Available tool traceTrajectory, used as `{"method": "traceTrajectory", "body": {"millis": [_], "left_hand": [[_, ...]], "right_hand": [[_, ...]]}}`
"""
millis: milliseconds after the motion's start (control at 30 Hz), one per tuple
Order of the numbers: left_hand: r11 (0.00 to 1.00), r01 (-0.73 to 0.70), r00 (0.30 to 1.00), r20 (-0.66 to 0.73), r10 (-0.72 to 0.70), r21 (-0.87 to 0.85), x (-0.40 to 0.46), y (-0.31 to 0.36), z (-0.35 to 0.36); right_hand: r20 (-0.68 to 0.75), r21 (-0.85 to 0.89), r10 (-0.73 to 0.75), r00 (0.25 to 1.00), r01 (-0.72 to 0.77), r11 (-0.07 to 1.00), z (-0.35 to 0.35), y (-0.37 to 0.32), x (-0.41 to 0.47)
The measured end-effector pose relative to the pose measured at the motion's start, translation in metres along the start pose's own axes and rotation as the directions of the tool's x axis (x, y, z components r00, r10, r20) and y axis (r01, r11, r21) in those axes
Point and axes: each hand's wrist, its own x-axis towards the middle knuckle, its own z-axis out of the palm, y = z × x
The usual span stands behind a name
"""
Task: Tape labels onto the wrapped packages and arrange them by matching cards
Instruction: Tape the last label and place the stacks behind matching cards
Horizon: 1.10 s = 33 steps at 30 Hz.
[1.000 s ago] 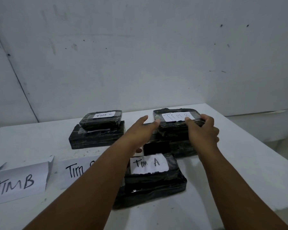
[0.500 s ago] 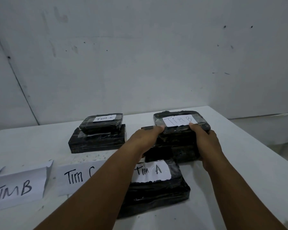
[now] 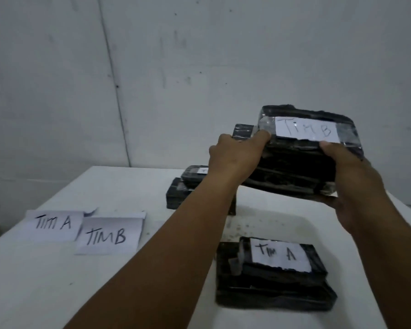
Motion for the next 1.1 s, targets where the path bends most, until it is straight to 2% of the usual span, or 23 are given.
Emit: {"method": "traceTrajectory", "body": {"millis": [133,300,533,767,933,1100], "left_hand": [[0.999,-0.014,0.991,-0.131,0.008,-0.041,0.002,-0.011,-0.056],[0.999,0.015,0.962,-0.272,-0.024,-0.037,0.005,-0.034,-0.132],[0.990,0.104,0.916,-0.378,-0.133,-0.097,0.013,-0.074,-0.222],[0.980,0.173,0.887,-0.416,-0.200,-0.101,0.050,-0.118,-0.281],[0.972,0.215,0.875,-0.422,-0.236,-0.099,0.084,-0.151,-0.306],[0.969,0.237,0.892,-0.382,-0.243,-0.065,0.114,-0.181,-0.314]], "right_hand": [[0.099,-0.032,-0.001,0.995,0.004,0.999,0.052,-0.002,-0.005],[0.240,-0.105,0.068,0.968,-0.044,0.994,0.126,0.010,-0.014],[0.442,-0.227,0.236,0.866,-0.147,0.963,0.213,0.026,-0.038],[0.460,-0.269,0.342,0.819,-0.239,0.933,0.293,0.058,-0.044],[0.441,-0.296,0.377,0.814,-0.265,0.918,0.336,0.084,-0.037],[0.422,-0.327,0.426,0.800,-0.304,0.895,0.358,0.111,-0.024]]}}
